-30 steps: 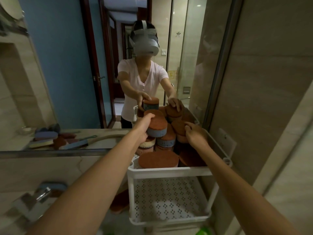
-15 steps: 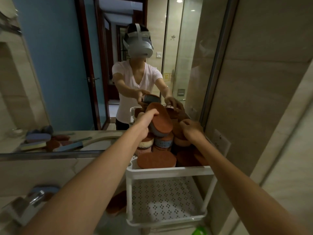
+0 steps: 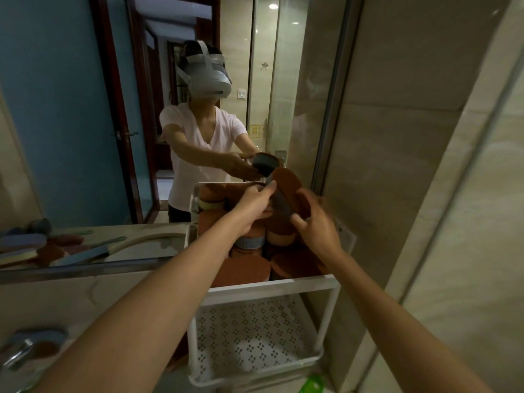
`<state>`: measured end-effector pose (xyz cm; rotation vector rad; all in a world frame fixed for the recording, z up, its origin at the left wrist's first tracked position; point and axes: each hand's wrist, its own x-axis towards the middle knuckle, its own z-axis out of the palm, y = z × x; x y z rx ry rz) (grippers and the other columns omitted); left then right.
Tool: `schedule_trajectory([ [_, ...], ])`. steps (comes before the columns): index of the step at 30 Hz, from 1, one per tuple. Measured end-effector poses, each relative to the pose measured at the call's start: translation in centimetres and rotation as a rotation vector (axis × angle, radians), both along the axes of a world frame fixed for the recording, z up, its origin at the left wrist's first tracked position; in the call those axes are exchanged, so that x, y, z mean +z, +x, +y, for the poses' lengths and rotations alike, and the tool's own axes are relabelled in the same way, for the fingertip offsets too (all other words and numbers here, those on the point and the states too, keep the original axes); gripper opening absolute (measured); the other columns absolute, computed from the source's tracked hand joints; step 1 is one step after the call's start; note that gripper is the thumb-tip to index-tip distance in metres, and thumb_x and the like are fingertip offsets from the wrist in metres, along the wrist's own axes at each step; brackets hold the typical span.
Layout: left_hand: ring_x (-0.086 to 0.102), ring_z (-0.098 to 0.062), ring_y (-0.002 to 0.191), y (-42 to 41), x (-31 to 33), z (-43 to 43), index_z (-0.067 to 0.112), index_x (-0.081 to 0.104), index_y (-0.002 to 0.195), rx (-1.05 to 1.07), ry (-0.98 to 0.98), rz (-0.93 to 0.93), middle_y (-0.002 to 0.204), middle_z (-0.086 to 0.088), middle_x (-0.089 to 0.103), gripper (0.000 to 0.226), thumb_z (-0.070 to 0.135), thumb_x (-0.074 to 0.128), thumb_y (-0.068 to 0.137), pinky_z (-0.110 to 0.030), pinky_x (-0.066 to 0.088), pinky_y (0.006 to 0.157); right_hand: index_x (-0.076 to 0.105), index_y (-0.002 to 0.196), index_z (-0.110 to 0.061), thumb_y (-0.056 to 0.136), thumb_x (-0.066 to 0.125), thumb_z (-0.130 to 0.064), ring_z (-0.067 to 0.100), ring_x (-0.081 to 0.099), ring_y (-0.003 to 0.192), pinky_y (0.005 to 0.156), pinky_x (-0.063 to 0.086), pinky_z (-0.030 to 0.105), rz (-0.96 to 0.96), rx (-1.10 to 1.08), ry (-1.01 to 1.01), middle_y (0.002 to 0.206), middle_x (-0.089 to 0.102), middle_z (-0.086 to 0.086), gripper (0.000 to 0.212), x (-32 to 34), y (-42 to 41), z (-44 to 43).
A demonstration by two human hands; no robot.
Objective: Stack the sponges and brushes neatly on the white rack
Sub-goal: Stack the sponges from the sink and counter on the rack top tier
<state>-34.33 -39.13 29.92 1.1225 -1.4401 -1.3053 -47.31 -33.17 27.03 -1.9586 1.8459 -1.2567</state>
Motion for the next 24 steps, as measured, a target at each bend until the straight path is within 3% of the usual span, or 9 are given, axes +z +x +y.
schedule_trajectory([
  [2,0.049,-0.029,0.124,0.0,-0.6,-0.1,0.015,0.046,0.134,0.066,-0.207,-0.363,0.135,-0.013,0.052,0.043,0.036,0.032,0.100,-0.041,0.040,0.105,0.026,0.143,-0.029,0.093,0.049,-0.024,0.032,0.052,0.109,0.086,0.049,0.040,0.078,-0.138,-0.004,0.137,0.033,0.016,0.055,-0.2,-0.4,0.3],
  [4,0.030,-0.029,0.140,0.1,-1.8,-0.1,0.020,0.036,0.142,0.026,-0.402,-0.799,0.149,-0.012,0.036,0.044,0.035,0.026,0.101,-0.047,0.023,0.114,0.025,0.145,-0.026,0.095,0.045,-0.024,0.033,0.049,0.111,0.089,0.046,0.039,0.243,-0.272,0.030,0.139,0.028,0.018,0.054,-0.4,-0.5,0.6],
  [6,0.005,-0.024,0.148,0.3,-3.0,0.1,0.025,0.020,0.148,-0.095,-0.463,-1.139,0.159,-0.007,0.013,0.049,0.037,0.022,0.101,-0.054,0.001,0.116,0.025,0.146,-0.025,0.097,0.041,-0.024,0.035,0.048,0.113,0.090,0.045,0.037,0.349,-0.356,0.064,0.139,0.028,0.020,0.051,-0.8,-0.4,0.7],
  [8,-0.002,-0.026,0.148,0.5,-3.9,0.2,0.028,0.009,0.150,-0.176,-0.444,-1.333,0.160,-0.007,0.001,0.051,0.035,0.024,0.102,-0.056,-0.002,0.114,0.024,0.146,-0.026,0.098,0.039,-0.024,0.037,0.045,0.118,0.094,0.043,0.039,0.390,-0.382,0.119,0.141,0.027,0.022,0.051,-1.3,-0.3,0.5],
  [13,-0.002,-0.029,0.147,1.0,-4.1,0.2,0.029,0.001,0.150,-0.210,-0.436,-1.402,0.159,-0.010,-0.004,0.055,0.031,0.028,0.102,-0.055,0.002,0.115,0.020,0.148,-0.030,0.099,0.036,-0.024,0.040,0.035,0.128,0.102,0.037,0.041,0.372,-0.320,0.278,0.145,0.021,0.025,0.051,-1.7,-0.1,-0.3],
  [17,-0.002,-0.027,0.148,1.0,-4.0,0.5,0.027,0.002,0.150,-0.190,-0.409,-1.365,0.160,-0.008,-0.004,0.053,0.038,0.020,0.101,-0.053,0.000,0.116,0.020,0.147,-0.033,0.099,0.036,-0.025,0.038,0.031,0.131,0.104,0.036,0.043,0.344,-0.286,0.379,0.148,0.015,0.021,0.051,-1.9,0.0,-0.8],
  [24,-0.002,-0.026,0.148,0.9,-3.9,0.5,0.027,0.003,0.150,-0.194,-0.392,-1.372,0.160,-0.008,-0.003,0.054,0.039,0.021,0.101,-0.053,-0.001,0.116,0.018,0.147,-0.031,0.098,0.038,-0.021,0.039,0.017,0.138,0.107,0.034,0.044,0.485,-0.269,0.531,0.151,0.005,0.021,0.053,-0.8,0.5,-1.5],
])
